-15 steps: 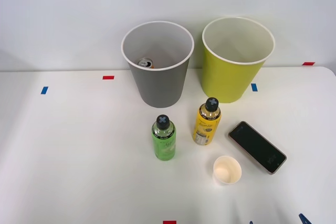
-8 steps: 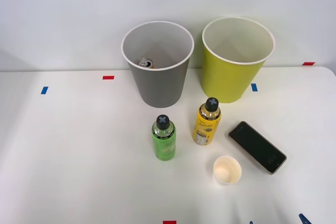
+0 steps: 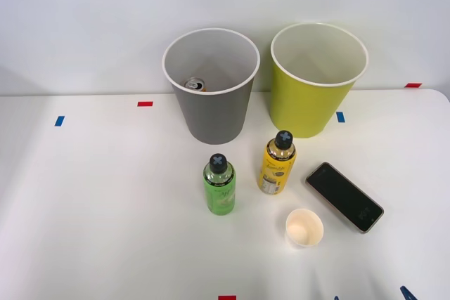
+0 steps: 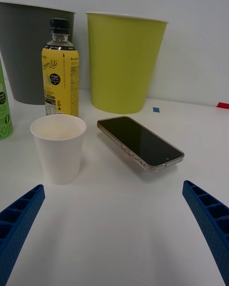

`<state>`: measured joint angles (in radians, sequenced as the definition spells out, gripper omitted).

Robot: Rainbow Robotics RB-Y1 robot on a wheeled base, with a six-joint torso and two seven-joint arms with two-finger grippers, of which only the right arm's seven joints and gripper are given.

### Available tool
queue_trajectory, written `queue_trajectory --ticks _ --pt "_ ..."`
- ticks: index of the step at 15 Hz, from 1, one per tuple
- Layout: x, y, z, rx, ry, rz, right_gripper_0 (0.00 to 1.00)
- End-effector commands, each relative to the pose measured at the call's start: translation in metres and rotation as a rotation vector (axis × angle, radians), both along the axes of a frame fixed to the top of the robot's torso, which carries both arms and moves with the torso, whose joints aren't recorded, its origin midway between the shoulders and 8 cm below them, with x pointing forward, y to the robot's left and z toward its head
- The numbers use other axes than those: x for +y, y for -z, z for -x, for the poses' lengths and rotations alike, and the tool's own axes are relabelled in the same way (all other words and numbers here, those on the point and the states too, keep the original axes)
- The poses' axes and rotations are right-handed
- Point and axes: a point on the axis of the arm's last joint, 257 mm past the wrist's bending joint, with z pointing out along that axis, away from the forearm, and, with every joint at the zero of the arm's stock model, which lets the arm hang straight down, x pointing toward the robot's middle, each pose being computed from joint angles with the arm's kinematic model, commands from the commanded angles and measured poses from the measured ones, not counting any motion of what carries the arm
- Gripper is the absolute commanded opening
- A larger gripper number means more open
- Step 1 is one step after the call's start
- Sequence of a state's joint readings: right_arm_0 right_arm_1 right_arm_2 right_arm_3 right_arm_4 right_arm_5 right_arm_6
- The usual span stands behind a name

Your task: Put cans in the gray bin, plastic bottles in the light green bin

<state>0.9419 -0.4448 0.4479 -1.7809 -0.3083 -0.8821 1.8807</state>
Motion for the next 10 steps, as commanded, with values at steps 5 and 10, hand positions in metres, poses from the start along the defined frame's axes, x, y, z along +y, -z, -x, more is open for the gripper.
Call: queue_trajectory --ticks 5,10 --pt "0.0000 0.0000 0.0000 0.000 0.000 0.000 1.00" --pt "0.0000 0.0000 0.0000 0.000 0.000 0.000 1.00"
